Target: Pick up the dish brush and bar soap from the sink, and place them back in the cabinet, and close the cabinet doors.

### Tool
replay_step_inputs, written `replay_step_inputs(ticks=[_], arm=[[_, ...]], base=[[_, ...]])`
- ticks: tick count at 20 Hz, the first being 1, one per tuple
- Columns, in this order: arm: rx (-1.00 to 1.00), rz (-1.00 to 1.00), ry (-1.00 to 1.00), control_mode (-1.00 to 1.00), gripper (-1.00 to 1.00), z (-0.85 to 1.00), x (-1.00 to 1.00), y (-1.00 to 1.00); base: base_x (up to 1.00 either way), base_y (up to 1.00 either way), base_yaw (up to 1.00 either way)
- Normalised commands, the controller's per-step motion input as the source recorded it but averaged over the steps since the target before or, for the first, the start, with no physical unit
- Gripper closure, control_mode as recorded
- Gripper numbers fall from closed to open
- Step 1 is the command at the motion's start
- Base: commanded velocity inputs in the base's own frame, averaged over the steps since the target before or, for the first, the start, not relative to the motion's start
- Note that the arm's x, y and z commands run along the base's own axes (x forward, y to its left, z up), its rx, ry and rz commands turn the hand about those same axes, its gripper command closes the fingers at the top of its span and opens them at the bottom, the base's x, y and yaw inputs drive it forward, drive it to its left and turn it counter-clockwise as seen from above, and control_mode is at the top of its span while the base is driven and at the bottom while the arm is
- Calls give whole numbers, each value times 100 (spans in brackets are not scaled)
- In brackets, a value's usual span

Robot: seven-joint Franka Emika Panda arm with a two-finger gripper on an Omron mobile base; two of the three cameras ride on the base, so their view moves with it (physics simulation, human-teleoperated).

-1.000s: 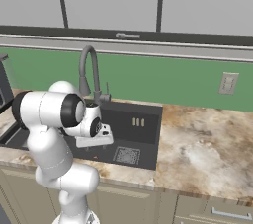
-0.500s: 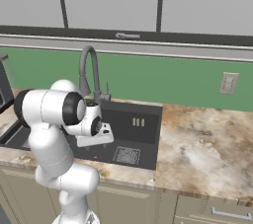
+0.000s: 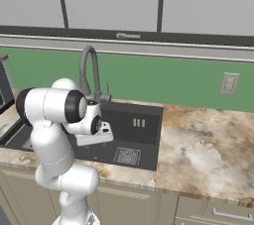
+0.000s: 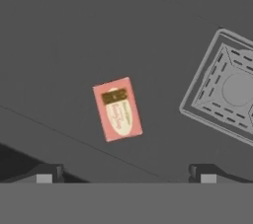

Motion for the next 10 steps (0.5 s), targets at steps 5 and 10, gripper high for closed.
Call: replay_step_inputs(ticks=[5,10], arm=[[0,0,0,-100,-100,-2,5,23],[0,0,0,-100,-100,-3,2,9]], base=[[0,0,0],[0,0,0]])
